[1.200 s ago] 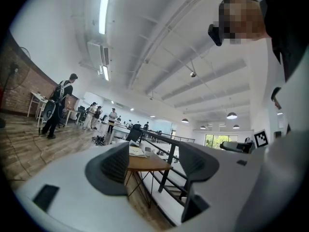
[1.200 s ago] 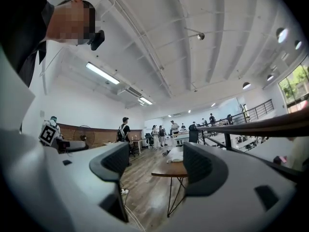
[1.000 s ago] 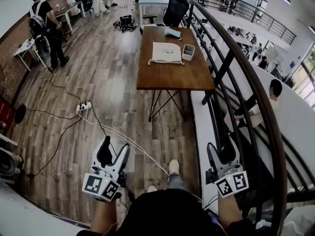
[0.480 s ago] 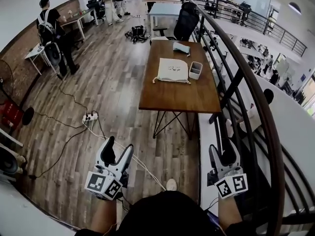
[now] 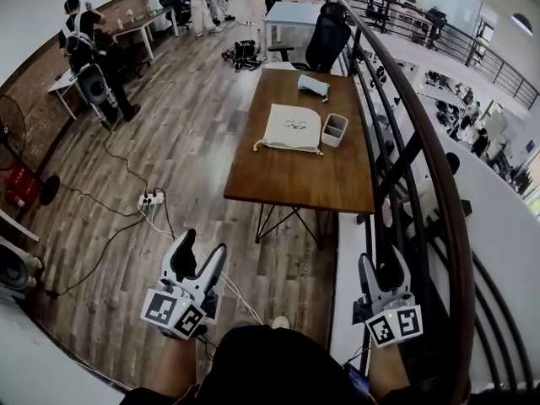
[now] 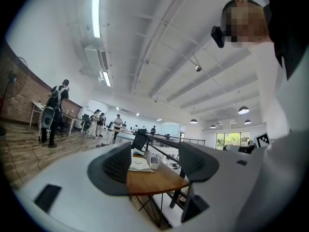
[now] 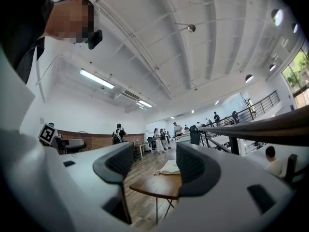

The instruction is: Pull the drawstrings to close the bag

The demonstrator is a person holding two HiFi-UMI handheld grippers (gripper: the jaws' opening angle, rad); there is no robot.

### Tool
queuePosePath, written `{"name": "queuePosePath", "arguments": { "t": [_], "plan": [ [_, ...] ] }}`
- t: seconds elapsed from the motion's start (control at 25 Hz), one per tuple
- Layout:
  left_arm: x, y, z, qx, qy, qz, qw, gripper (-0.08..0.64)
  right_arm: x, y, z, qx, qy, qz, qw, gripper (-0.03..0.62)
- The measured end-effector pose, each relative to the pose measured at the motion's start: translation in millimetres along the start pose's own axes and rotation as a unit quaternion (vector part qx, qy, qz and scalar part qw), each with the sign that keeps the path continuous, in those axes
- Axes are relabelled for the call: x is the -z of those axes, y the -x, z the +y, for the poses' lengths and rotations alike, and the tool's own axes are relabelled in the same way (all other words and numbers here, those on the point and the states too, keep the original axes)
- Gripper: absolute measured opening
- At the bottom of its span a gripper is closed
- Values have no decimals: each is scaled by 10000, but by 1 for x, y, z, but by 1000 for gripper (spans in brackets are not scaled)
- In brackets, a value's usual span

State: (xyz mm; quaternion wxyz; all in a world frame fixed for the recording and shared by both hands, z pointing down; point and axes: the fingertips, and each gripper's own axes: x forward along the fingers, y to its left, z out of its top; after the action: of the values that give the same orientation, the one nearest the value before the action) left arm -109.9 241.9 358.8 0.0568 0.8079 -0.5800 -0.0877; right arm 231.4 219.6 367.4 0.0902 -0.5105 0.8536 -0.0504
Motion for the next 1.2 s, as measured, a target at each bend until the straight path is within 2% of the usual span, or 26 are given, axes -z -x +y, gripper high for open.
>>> {"name": "queuePosePath", "arguments": {
  "t": [0.4, 0.56, 0.72, 1.2],
  "plan": [
    [10, -45, 7, 11, 26, 105, 9999, 311, 9, -37, -31, 24, -133, 80, 9999, 270],
    [10, -73, 26, 23, 63, 81, 9999, 311, 10, -64, -41, 60, -93, 88, 9999, 258],
    [9, -108, 42, 173, -59, 106, 9998, 311, 9, -96, -48, 87, 34, 59, 9999, 238],
    [2, -211, 113, 549, -134, 161, 9983, 310, 10, -218, -61, 131, 293, 97, 9994, 235]
  ]
}}
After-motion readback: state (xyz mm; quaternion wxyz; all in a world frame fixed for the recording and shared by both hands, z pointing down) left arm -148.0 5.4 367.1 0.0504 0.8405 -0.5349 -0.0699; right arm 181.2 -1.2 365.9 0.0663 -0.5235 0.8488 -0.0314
